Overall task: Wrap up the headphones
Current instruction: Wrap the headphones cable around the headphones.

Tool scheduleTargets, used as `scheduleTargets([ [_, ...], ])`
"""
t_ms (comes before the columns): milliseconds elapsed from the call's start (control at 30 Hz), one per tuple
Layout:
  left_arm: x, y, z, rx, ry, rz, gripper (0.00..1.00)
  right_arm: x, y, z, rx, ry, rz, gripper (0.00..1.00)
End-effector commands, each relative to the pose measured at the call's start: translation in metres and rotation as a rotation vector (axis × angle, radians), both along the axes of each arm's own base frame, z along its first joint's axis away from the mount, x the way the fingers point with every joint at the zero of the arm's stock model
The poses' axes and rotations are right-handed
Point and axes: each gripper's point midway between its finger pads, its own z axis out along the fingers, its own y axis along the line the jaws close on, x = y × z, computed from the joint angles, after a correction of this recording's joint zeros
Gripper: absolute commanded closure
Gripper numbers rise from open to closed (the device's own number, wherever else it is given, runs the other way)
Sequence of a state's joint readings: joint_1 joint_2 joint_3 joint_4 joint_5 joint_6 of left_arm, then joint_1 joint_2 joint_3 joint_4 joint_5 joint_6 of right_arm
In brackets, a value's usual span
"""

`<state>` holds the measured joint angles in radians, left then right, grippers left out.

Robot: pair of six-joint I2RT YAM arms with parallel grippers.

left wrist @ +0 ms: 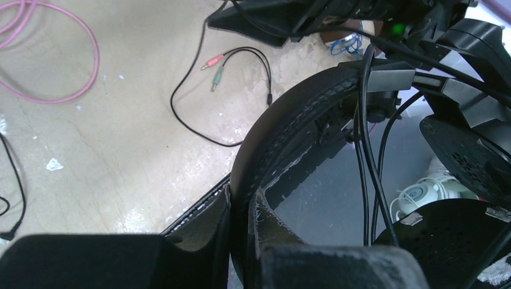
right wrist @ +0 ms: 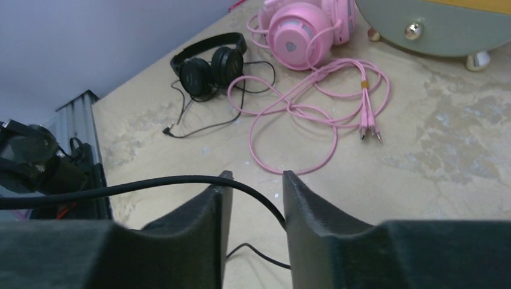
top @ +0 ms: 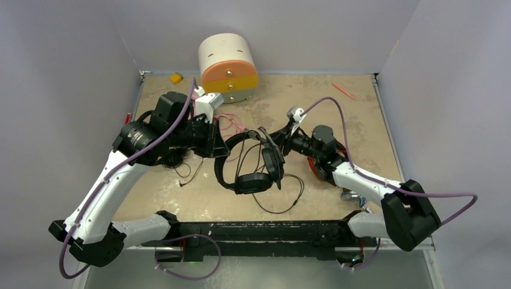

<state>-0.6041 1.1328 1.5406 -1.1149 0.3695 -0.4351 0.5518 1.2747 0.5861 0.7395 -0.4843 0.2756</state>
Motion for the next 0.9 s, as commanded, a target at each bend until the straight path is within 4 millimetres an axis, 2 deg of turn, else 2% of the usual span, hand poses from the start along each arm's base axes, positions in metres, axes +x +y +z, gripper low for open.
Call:
scheduleTargets([
  [0,-0.01,-0.012,0.021,-0.123,-0.037,-0.062,1.0,0.004,0.007,0.044,0.052,-0.095,0.023,0.7],
  [133,-0.012,-0.013,0.023,-0.149,-0.045,-0.062,1.0,0.019,0.011,0.053,0.034,-0.051,-0.013,0.91],
  [233,-0.013,-0.013,0.02,-0.144,-0.033,-0.062,1.0,0.032,0.018,0.042,0.006,0.045,-0.027,1.0],
  [300,-0.012,-0.012,0.018,-0.142,-0.032,-0.057,1.0,0.043,0.02,0.029,-0.008,0.111,-0.053,1.0],
  [433,-0.013,-0.012,0.016,-0.141,-0.025,-0.055,1.0,0.052,0.027,0.007,-0.014,0.192,-0.055,1.0],
  [533,-0.01,-0.011,0.024,-0.153,-0.059,-0.037,1.0,0.055,0.034,-0.01,-0.01,0.244,-0.04,1.0],
  [700,0.007,0.0,0.041,-0.162,-0.146,0.09,1.0,0.049,0.042,-0.028,0.038,0.286,0.003,1.0],
  [833,0.014,0.0,0.051,-0.211,-0.162,0.144,1.0,0.03,0.047,-0.04,0.086,0.328,0.089,0.99],
  [867,0.015,-0.001,0.052,-0.221,-0.16,0.151,1.0,0.028,0.048,-0.041,0.096,0.322,0.102,0.93],
])
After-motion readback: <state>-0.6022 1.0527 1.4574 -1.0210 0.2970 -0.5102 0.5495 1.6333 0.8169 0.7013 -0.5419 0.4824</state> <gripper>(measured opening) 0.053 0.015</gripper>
